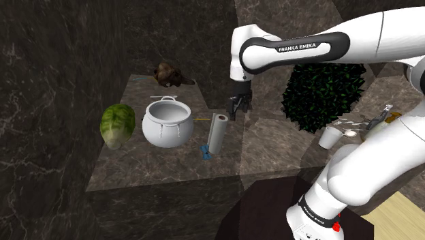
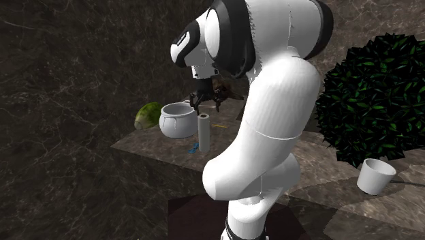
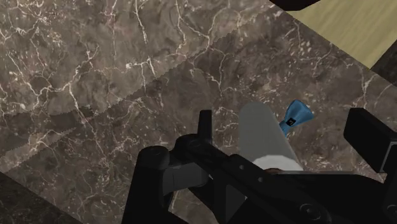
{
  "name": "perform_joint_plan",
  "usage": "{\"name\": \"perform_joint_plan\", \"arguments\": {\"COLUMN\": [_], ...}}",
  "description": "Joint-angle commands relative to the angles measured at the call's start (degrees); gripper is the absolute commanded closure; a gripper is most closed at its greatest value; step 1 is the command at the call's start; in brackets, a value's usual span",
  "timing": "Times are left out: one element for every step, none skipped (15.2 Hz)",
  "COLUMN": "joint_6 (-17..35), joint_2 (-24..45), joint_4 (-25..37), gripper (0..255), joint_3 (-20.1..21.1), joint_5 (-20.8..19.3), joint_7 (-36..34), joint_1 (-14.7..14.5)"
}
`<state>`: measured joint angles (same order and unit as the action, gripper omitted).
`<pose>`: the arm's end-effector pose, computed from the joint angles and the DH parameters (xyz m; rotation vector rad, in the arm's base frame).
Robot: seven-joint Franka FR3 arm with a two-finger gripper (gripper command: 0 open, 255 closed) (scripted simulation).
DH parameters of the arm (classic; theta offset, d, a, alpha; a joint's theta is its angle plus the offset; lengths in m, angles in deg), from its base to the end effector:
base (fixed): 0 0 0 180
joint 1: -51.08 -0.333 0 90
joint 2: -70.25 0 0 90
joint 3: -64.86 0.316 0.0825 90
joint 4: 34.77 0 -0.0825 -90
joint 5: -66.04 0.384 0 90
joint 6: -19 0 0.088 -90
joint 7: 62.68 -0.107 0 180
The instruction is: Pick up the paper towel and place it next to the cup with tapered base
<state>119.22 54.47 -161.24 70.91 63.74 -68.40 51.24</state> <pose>0.4469 0.0449 0.4793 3.0445 0.0109 -0.2699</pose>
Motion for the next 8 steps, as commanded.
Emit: {"name": "perform_joint_plan", "arguments": {"joint_6": [1.9, 2.6, 3.3, 3.8, 4.0, 4.7, 5.5, 6.3], "joint_2": [5.0, 7.2, 9.4, 11.7, 12.3, 12.4, 12.4, 12.5], "joint_4": [3.0, 4.6, 6.2, 7.9, 8.4, 7.6, 6.9, 6.2], "gripper": [0, 0, 0, 0, 0, 0, 0, 0], "joint_3": [0.5, 0.7, 0.8, 1.0, 1.0, 1.0, 0.9, 0.9], "joint_5": [-0.3, -0.6, -0.8, -1.1, -1.2, -1.2, -1.2, -1.2], "joint_7": [-1.5, -2.2, -2.8, -3.4, -3.6, -3.6, -3.6, -3.6], "joint_1": [0.0, 0.1, 0.1, 0.1, 0.1, 0.1, 0.1, 0.1]}}
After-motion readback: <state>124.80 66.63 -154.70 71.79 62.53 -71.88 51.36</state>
